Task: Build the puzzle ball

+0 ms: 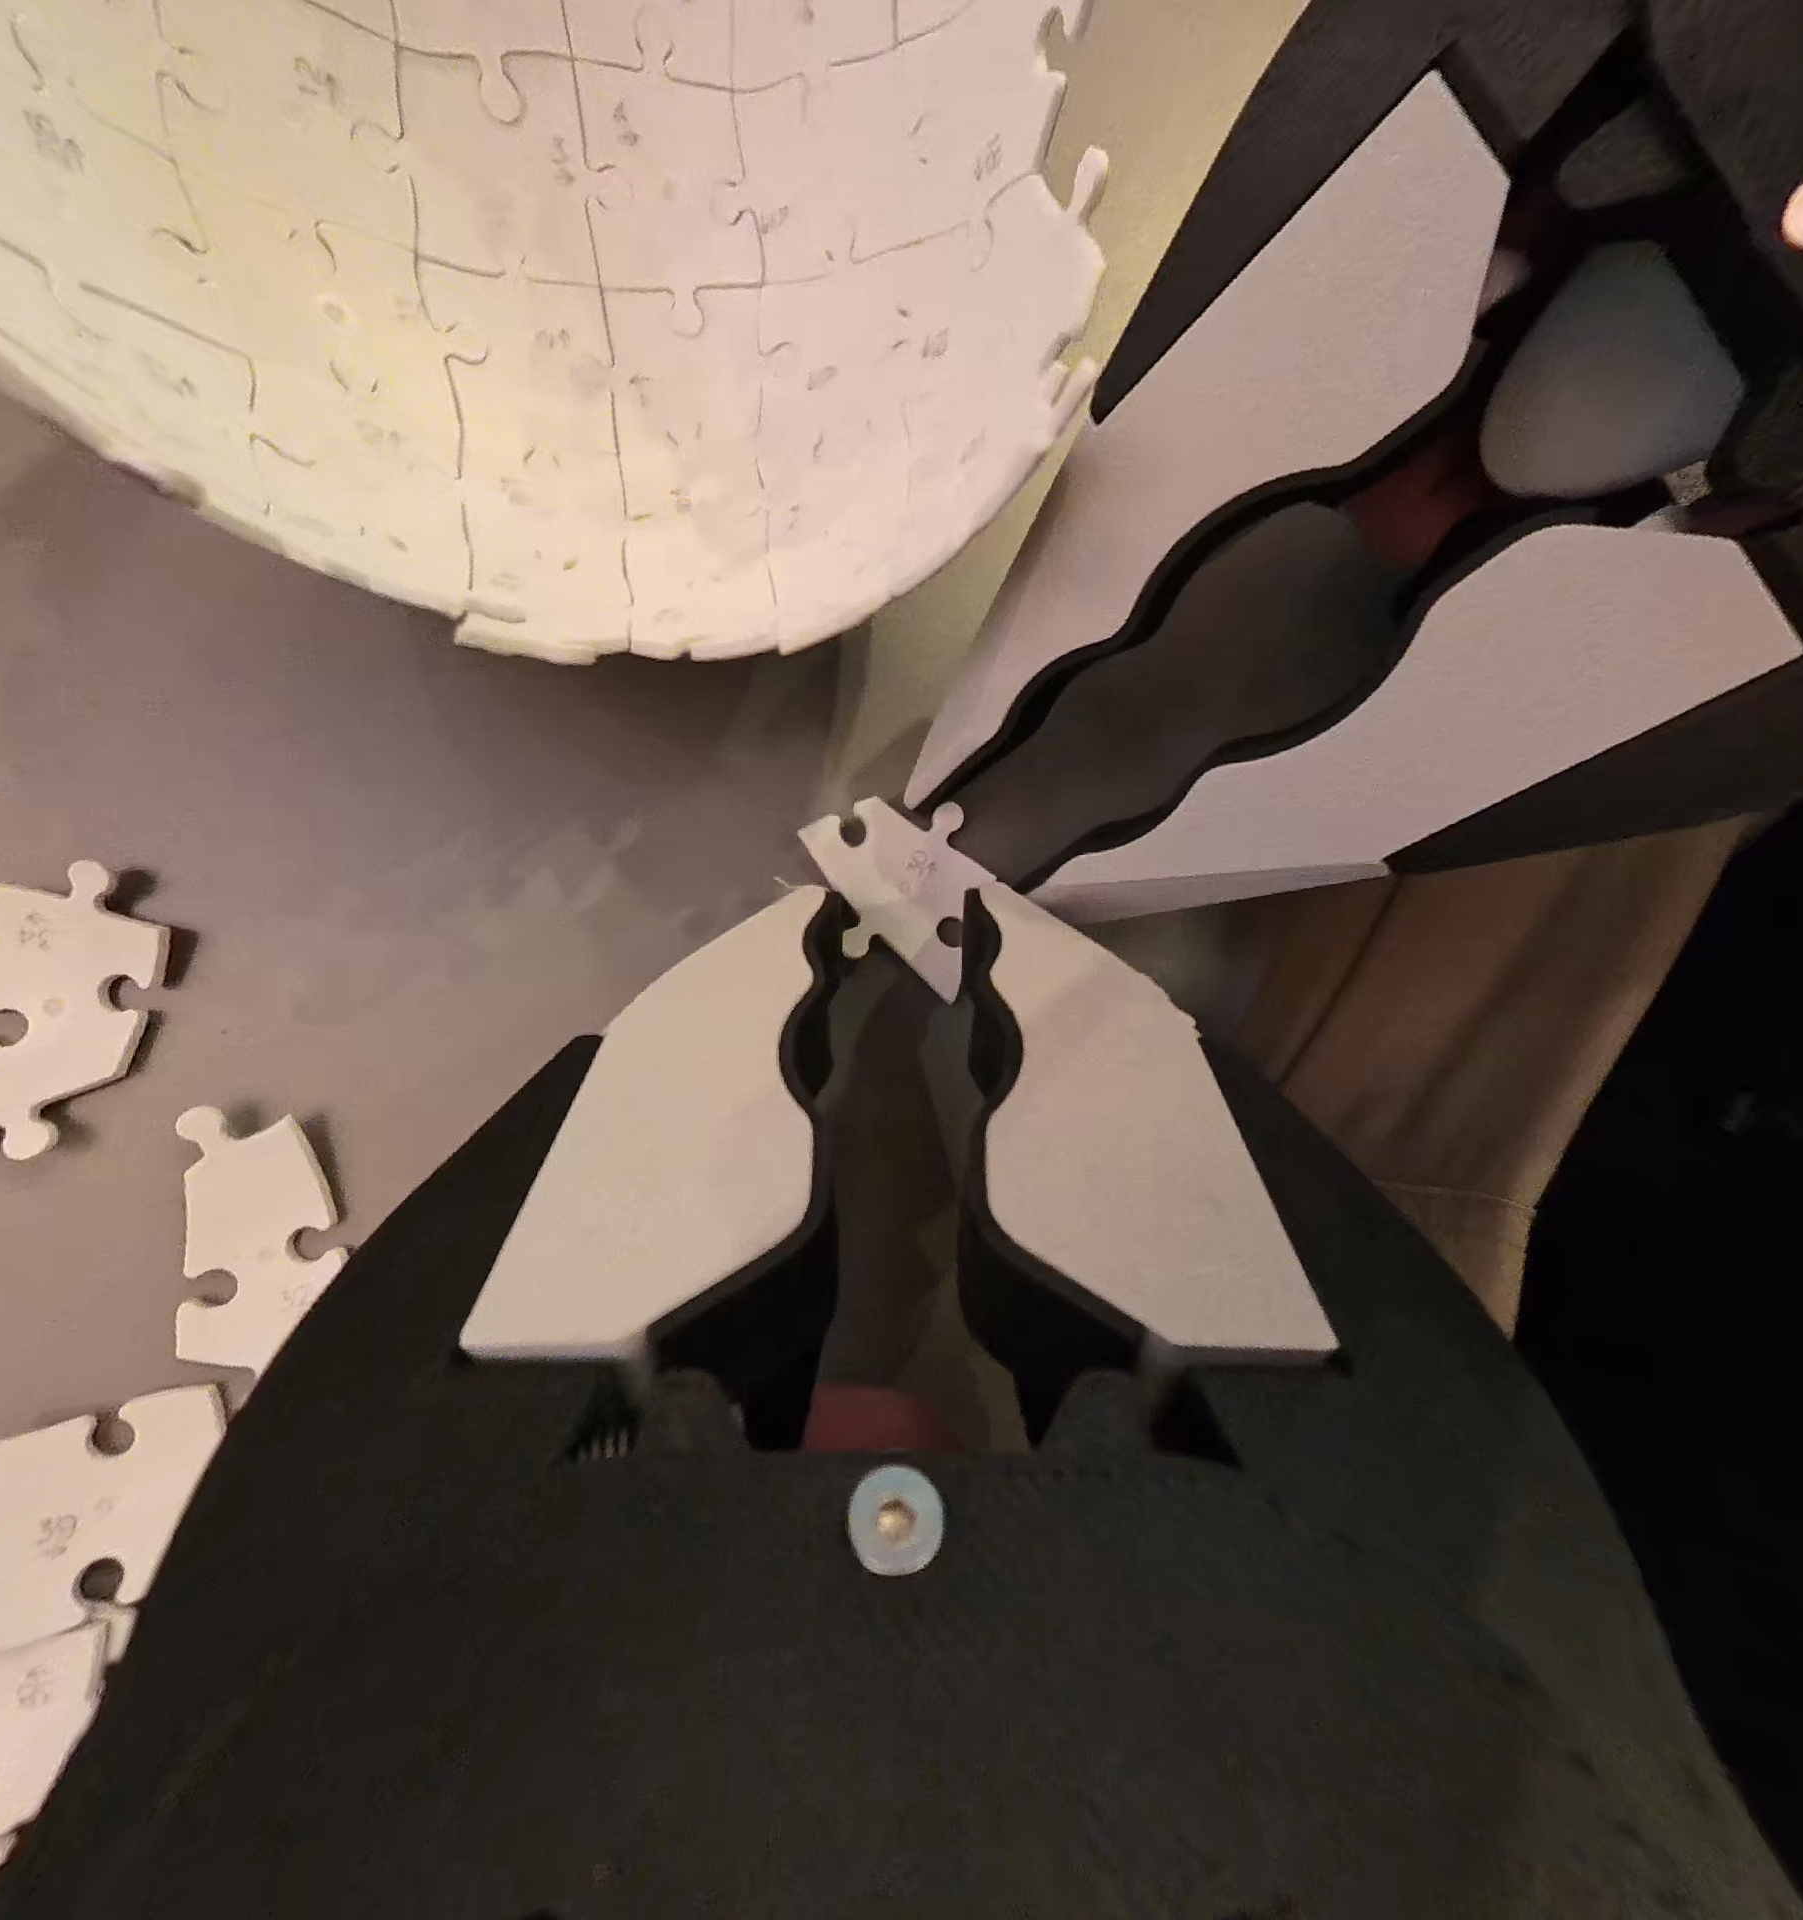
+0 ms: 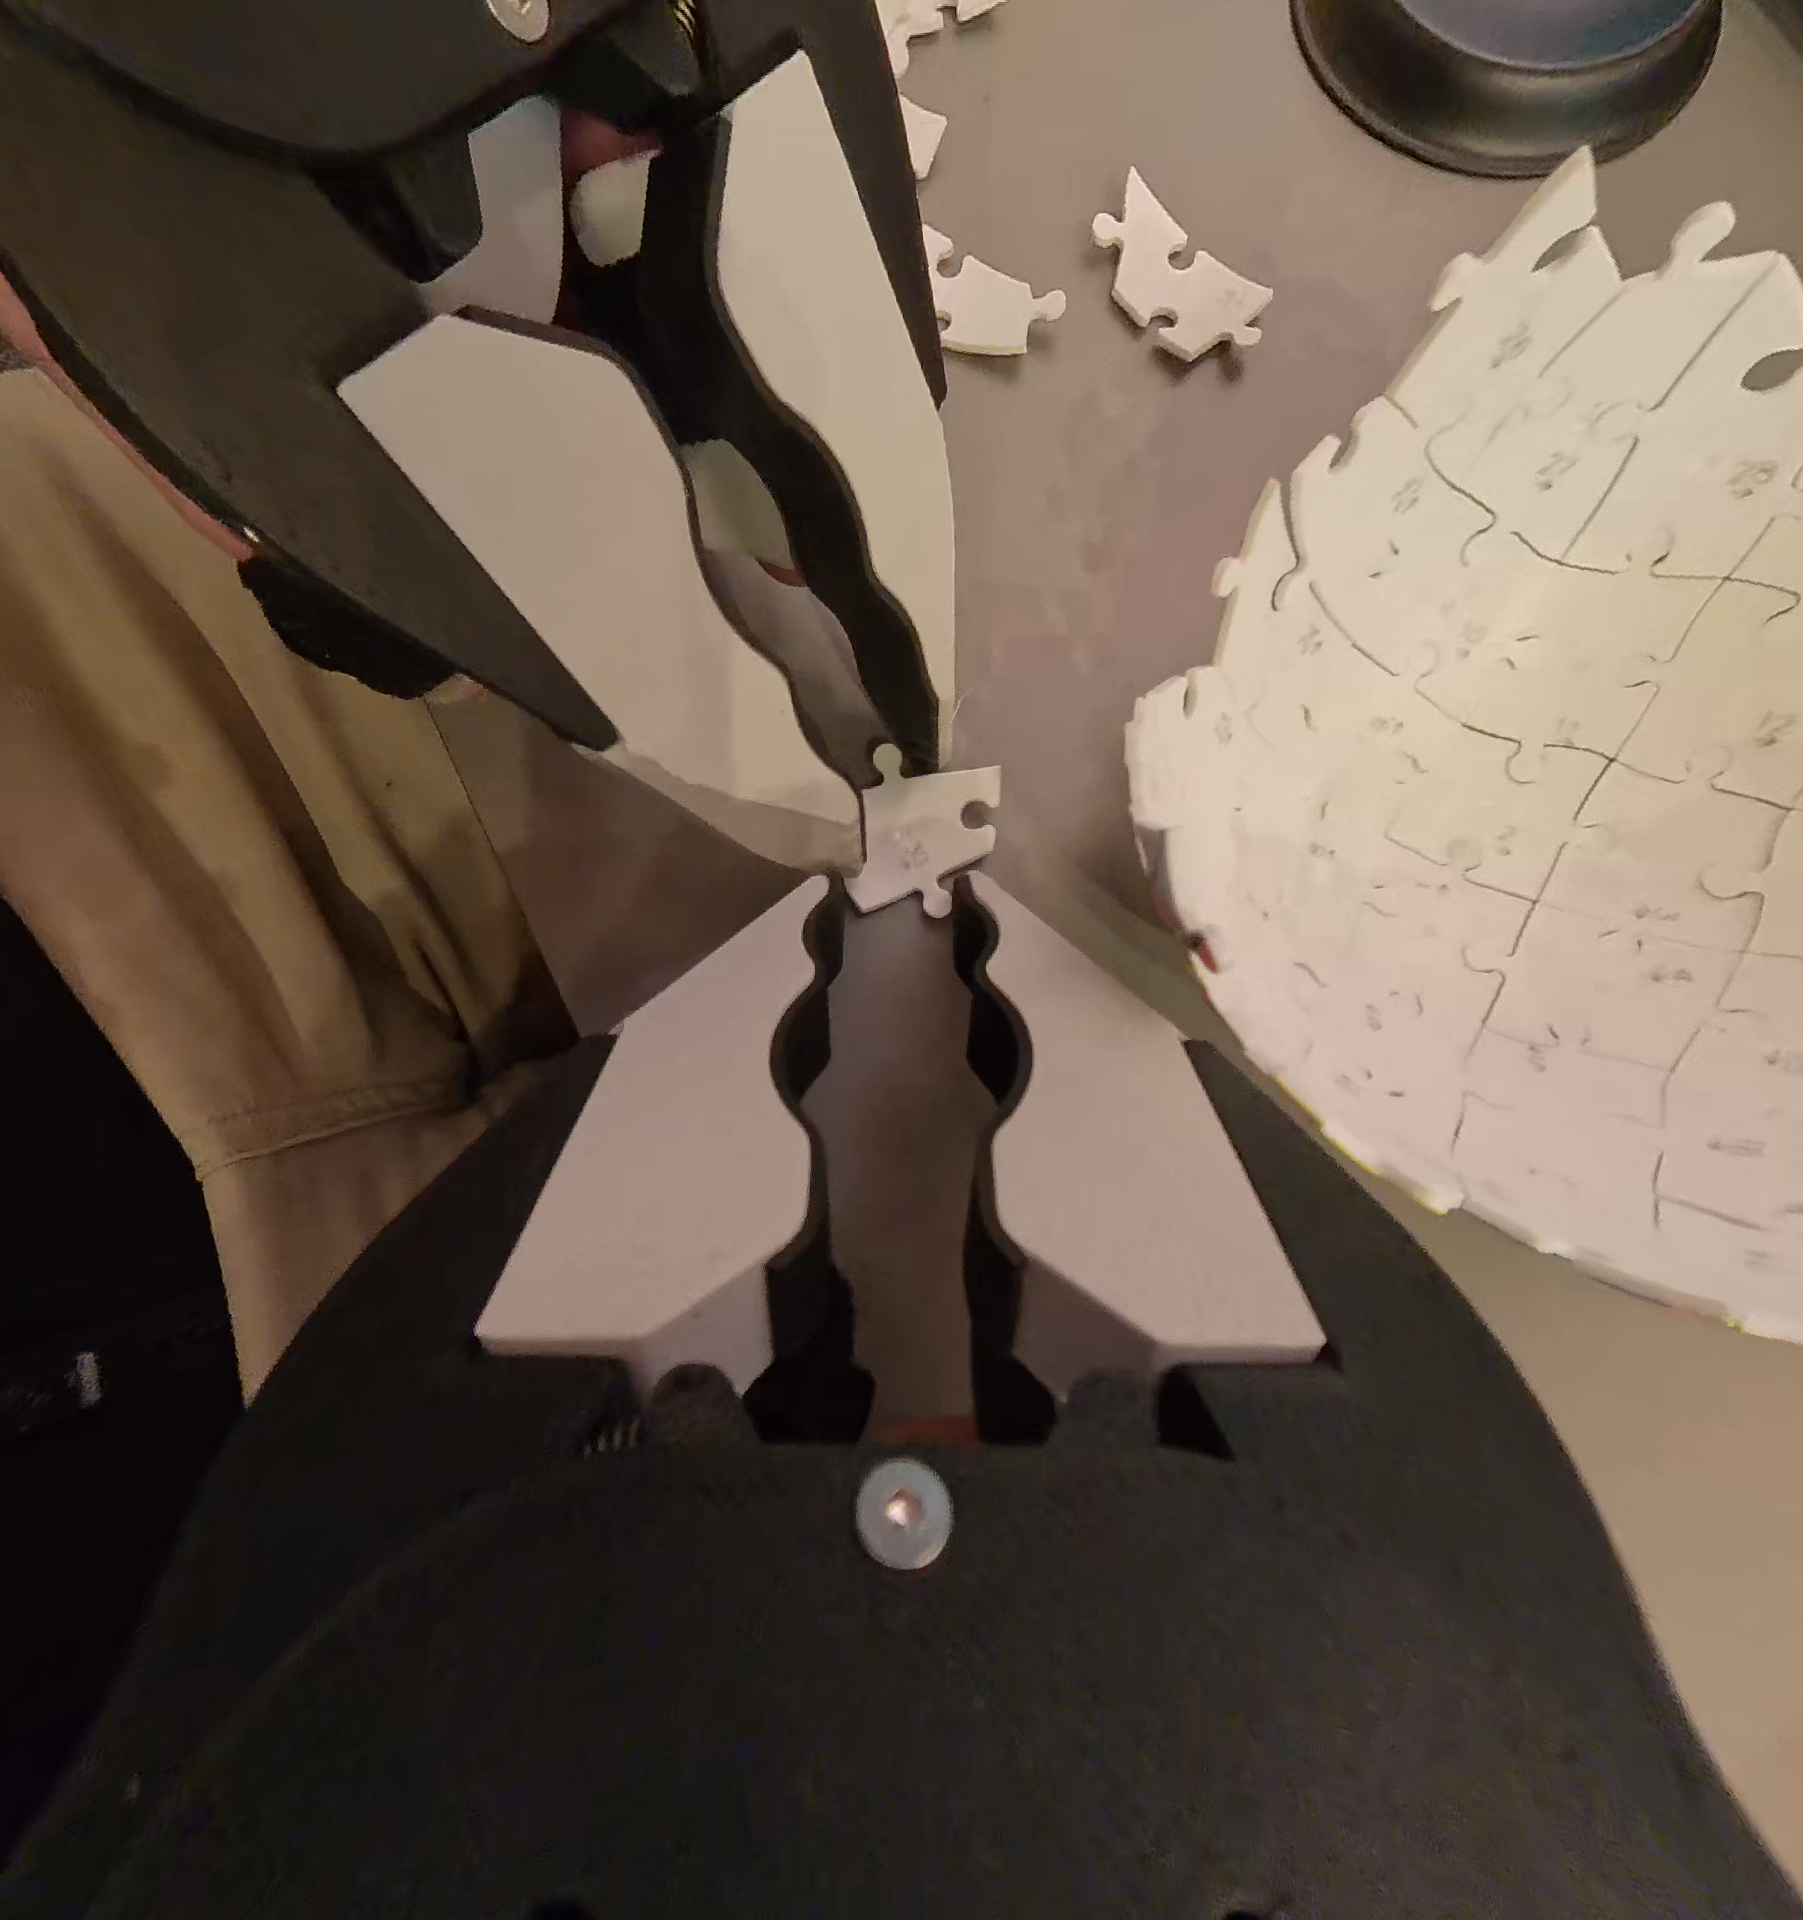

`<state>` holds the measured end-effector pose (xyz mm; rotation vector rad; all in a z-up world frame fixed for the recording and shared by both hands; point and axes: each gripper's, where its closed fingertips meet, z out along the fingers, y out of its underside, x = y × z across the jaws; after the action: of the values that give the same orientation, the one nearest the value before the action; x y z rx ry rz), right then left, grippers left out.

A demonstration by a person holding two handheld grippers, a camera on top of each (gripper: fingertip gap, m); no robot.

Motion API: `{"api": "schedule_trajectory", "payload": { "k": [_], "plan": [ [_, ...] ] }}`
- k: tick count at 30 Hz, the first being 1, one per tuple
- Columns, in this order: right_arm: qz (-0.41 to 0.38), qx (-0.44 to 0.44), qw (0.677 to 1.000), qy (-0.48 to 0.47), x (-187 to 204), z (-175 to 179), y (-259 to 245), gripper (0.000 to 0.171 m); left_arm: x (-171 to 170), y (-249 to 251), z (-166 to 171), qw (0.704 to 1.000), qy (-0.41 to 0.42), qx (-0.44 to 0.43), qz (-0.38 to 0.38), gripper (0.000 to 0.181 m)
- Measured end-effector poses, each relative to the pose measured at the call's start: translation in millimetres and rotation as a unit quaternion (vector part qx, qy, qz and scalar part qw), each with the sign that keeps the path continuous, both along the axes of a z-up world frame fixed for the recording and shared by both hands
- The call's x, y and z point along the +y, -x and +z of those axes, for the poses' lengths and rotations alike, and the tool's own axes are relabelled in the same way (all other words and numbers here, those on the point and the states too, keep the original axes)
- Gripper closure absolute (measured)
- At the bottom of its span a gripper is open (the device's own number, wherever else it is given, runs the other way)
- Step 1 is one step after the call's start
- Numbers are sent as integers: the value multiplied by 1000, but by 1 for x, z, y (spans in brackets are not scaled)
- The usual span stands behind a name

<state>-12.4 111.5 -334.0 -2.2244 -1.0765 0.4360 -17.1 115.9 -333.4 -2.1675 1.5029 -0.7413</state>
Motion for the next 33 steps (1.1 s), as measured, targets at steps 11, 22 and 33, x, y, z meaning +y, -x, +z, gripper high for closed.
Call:
{"api": "schedule_trajectory", "payload": {
  "k": [11, 22, 33],
  "plan": [
    [0, 5, 1000, 2, -5, 1, -2, 152, -1, 2, -1, 999, -47, -21, -16, 179],
    [-7, 7, 1000, -10, -1, 0, -5, 149, -14, -3, -2, 993, -97, -26, -56, 181],
    [4, -5, 1000, -16, -3, 0, -2, 153, 8, 12, 1, 994, -106, 11, -25, 145]
  ]
}}
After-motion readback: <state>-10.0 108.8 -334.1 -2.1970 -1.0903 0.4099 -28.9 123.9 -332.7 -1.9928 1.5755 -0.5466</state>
